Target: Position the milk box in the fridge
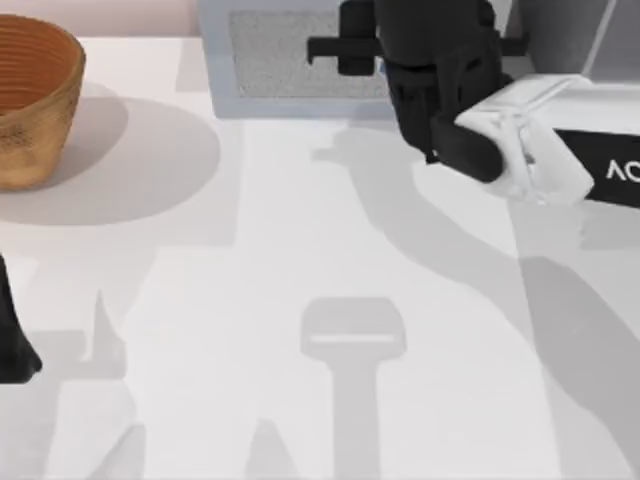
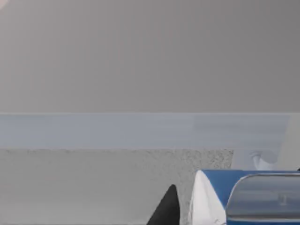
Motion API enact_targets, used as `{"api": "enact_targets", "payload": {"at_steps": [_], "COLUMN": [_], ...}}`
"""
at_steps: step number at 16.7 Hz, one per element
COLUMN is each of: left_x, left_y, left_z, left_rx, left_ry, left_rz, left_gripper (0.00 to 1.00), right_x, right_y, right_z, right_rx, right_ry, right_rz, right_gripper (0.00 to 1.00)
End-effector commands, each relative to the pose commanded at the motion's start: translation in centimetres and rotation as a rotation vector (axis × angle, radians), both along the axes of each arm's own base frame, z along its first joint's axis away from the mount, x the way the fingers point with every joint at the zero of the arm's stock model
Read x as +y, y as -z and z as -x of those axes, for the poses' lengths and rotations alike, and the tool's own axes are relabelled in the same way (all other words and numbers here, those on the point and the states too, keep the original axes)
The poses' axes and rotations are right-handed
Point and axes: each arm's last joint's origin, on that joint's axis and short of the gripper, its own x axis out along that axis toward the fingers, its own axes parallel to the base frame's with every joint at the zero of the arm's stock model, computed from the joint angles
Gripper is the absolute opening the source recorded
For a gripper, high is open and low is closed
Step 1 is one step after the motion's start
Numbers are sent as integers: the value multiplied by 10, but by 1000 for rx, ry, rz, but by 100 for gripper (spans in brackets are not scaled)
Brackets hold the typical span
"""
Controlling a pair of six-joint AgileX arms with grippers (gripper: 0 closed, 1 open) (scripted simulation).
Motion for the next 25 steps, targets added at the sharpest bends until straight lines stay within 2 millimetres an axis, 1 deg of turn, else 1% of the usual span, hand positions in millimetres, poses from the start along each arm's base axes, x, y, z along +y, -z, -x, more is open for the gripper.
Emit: {"api": "enact_targets", "payload": {"at_steps": [2, 3, 6, 7, 8, 11, 13, 15, 17, 20, 23, 25], "left_x": [0, 0, 0, 0, 0, 0, 0, 0, 0, 0, 0, 0], "left_y": [0, 0, 0, 0, 0, 0, 0, 0, 0, 0, 0, 0], "left_z": [0, 0, 0, 0, 0, 0, 0, 0, 0, 0, 0, 0], "left_rx": [0, 0, 0, 0, 0, 0, 0, 0, 0, 0, 0, 0], "left_ry": [0, 0, 0, 0, 0, 0, 0, 0, 0, 0, 0, 0], "left_rz": [0, 0, 0, 0, 0, 0, 0, 0, 0, 0, 0, 0], "left_gripper": [100, 100, 100, 100, 100, 100, 100, 100, 100, 100, 100, 100], "right_x": [-26, -42, -97, -116, -134, -178, -203, -221, -235, -247, -255, -257], "right_y": [-27, -40, -71, -74, -70, -41, -21, 2, 26, 54, 69, 72], "right_z": [22, 37, 93, 114, 133, 182, 210, 231, 244, 254, 257, 257], "right_rx": [-35, -52, -114, -131, -136, -130, -160, -196, -219, -242, -256, -257], "right_ry": [-4, -10, -44, -58, -73, -112, -117, -101, -74, -35, 5, 16], "right_rz": [-23, -30, -38, -32, -19, 18, 12, 1, -2, 2, 14, 20], "right_gripper": [0, 0, 0, 0, 0, 0, 0, 0, 0, 0, 0, 0]}}
